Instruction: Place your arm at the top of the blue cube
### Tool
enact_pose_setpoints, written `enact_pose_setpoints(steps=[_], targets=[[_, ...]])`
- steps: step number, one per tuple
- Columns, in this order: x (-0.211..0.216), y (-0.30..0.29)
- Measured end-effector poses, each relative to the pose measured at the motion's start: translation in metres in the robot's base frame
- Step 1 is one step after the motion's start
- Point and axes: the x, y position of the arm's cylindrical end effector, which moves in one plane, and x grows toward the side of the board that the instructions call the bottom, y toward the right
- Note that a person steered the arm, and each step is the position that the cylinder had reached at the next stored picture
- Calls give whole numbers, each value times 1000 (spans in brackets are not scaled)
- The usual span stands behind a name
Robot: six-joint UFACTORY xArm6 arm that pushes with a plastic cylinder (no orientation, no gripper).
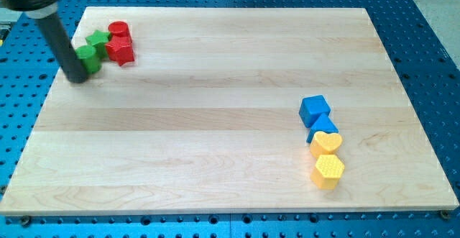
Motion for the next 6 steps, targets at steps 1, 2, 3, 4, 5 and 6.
enact_pose_setpoints(steps=[1,2,3,4,5,6], targets=[[11,22],[39,101],[23,240],[25,372],[43,385],[67,371]])
